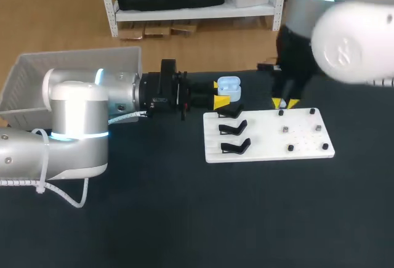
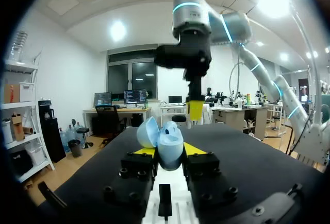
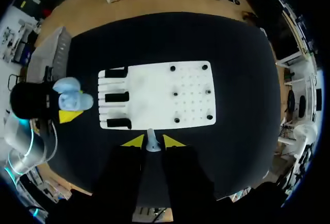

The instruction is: Pick up each earbud case from the left stands, insert the matching earbuds, close the lid, and place the case in the box.

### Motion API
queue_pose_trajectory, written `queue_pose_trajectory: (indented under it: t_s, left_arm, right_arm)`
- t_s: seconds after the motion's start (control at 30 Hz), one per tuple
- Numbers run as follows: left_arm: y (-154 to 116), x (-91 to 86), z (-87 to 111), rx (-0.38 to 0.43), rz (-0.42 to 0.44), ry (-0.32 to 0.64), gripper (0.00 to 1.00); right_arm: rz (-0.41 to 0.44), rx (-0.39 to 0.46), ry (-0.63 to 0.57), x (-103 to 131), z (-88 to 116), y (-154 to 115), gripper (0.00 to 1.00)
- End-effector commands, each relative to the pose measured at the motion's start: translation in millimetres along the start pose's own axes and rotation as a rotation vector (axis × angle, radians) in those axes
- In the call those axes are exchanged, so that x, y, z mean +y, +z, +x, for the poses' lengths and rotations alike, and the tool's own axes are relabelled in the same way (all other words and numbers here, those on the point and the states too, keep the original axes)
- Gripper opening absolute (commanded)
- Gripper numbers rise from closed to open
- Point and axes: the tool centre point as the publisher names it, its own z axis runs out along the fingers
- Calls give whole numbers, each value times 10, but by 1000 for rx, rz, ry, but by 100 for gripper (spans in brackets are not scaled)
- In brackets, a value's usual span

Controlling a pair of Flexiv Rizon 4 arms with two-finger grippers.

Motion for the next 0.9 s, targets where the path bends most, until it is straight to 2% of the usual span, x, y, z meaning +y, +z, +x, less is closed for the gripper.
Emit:
queue_pose_trajectory:
  t_s: [0.03, 0.2, 0.77, 0.9]
  left_arm:
    - [0, -24, 5, -2, -8, 4, 0]
    - [0, -24, 5, -2, -8, 4, 0]
    - [0, -24, 5, -2, -8, 4, 0]
    - [0, -24, 5, -2, -8, 4, 0]
  right_arm:
    - [79, 50, -155, 223, -49, -301, 0]
    - [92, 60, -242, 390, -41, -367, 0]
    - [92, 60, -242, 390, -41, -367, 0]
    - [114, 34, -364, 563, -94, -374, 0]
